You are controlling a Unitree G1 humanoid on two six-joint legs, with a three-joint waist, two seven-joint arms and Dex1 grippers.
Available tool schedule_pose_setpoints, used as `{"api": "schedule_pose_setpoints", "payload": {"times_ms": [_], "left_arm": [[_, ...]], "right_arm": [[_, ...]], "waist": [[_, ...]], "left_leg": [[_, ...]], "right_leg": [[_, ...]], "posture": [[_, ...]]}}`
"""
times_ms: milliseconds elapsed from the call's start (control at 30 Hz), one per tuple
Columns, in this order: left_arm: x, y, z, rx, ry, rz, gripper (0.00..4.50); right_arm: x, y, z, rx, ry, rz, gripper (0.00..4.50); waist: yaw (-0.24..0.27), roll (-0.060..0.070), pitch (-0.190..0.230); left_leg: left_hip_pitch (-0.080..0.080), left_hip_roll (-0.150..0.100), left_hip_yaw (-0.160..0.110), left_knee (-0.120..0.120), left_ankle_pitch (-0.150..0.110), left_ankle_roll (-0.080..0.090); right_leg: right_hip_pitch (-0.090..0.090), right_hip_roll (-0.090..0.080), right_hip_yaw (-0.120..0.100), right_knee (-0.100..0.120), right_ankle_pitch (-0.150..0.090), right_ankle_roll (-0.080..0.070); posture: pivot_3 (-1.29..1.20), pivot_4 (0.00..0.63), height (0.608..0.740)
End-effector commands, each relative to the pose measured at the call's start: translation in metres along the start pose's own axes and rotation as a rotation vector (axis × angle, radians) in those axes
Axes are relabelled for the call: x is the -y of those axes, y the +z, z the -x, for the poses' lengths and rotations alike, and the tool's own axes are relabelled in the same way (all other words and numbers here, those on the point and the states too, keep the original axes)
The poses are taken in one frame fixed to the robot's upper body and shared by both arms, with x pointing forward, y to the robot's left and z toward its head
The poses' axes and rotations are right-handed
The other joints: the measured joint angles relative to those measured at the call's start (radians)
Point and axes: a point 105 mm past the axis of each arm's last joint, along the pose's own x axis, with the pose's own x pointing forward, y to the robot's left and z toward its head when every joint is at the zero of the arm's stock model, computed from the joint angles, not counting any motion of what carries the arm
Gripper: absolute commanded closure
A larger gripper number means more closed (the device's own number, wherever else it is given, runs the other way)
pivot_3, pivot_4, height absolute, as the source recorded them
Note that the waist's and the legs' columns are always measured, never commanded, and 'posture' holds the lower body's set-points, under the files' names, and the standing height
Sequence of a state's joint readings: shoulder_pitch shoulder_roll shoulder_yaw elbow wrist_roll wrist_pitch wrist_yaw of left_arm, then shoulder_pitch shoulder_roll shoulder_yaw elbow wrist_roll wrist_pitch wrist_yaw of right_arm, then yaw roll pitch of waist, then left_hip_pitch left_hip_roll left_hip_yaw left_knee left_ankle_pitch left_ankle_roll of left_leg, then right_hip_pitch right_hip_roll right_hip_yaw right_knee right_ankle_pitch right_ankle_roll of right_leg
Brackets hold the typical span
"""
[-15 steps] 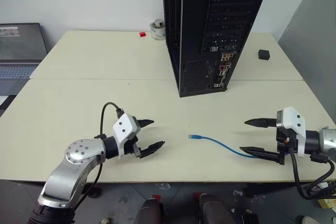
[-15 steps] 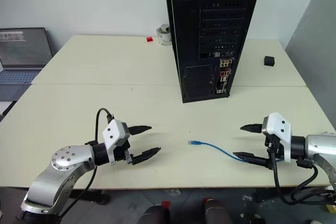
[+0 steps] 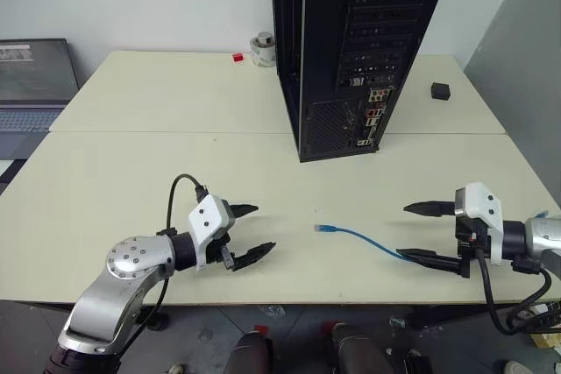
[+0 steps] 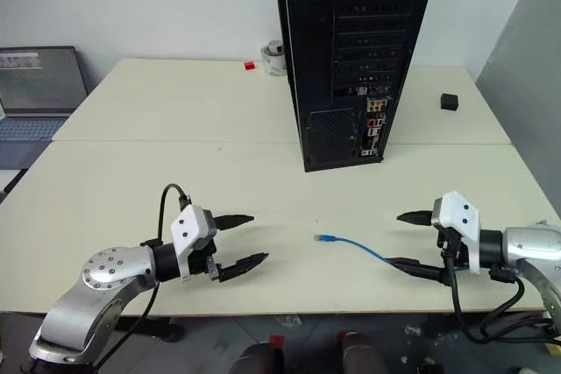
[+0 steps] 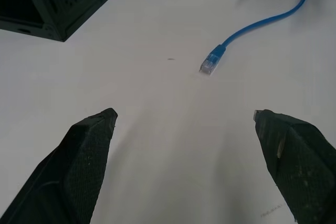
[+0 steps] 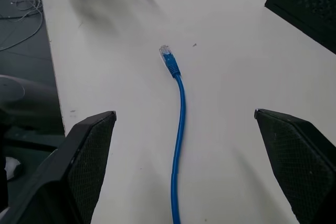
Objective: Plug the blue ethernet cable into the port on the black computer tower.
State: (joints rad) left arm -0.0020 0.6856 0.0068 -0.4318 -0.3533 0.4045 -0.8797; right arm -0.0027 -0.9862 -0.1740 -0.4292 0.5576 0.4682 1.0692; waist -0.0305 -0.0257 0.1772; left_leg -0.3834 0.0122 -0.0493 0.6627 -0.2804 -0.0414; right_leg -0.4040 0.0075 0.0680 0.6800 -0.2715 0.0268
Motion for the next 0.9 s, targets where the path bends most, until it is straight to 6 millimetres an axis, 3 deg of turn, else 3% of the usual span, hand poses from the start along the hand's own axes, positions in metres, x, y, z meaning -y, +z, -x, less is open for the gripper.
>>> {"api": "schedule_pose_setpoints", "payload": {"times_ms": [33, 333, 667, 833, 900], "left_arm": [[0.006, 0.011, 0.003, 0.025, -0.017, -0.043, 0.01], [0.025, 0.013, 0.003, 0.013, -0.084, -0.064, 0.01], [0.033, 0.01, -0.004, -0.006, -0.114, -0.072, 0.01], [0.032, 0.01, -0.007, -0.001, -0.11, -0.084, 0.01], [0.03, 0.01, -0.009, 0.001, -0.099, -0.09, 0.0]], "right_arm": [[-0.001, 0.008, -0.002, 0.016, 0.009, 0.041, 0.02], [-0.004, 0.011, -0.028, 0.044, 0.031, 0.053, 0.02], [-0.004, -0.006, -0.088, 0.076, 0.06, 0.019, 0.02], [0.0, -0.013, -0.107, 0.076, 0.053, 0.038, 0.02], [0.005, -0.021, -0.113, 0.055, 0.037, 0.043, 0.38]], "waist": [[0.0, 0.0, 0.0], [-0.001, 0.0, 0.0], [-0.001, 0.0, 0.0], [-0.001, 0.0, 0.0], [-0.001, 0.0, 0.0]], "left_leg": [[0.0, 0.0, 0.0, 0.0, 0.0, 0.0], [0.0, 0.0, 0.0, 0.0, 0.0, 0.0], [0.0, 0.0, 0.0, 0.0, 0.0, 0.0], [0.0, 0.001, 0.0, 0.0, 0.0, 0.0], [0.0, 0.0, 0.0, 0.0, 0.0, 0.0]], "right_leg": [[0.0, 0.0, 0.0, 0.0, 0.0, 0.0], [0.0, 0.0, 0.0, 0.0, 0.0, 0.0], [0.0, 0.0, 0.0, 0.0, 0.0, 0.0], [0.0, 0.0, 0.0, 0.0, 0.0, 0.0], [0.0, 0.0, 0.0, 0.0, 0.0, -0.001]], "posture": [[0.0, 0.15, 0.74], [0.0, 0.15, 0.74], [0.0, 0.15, 0.74], [0.0, 0.15, 0.74], [0.0, 0.15, 0.74]]}}
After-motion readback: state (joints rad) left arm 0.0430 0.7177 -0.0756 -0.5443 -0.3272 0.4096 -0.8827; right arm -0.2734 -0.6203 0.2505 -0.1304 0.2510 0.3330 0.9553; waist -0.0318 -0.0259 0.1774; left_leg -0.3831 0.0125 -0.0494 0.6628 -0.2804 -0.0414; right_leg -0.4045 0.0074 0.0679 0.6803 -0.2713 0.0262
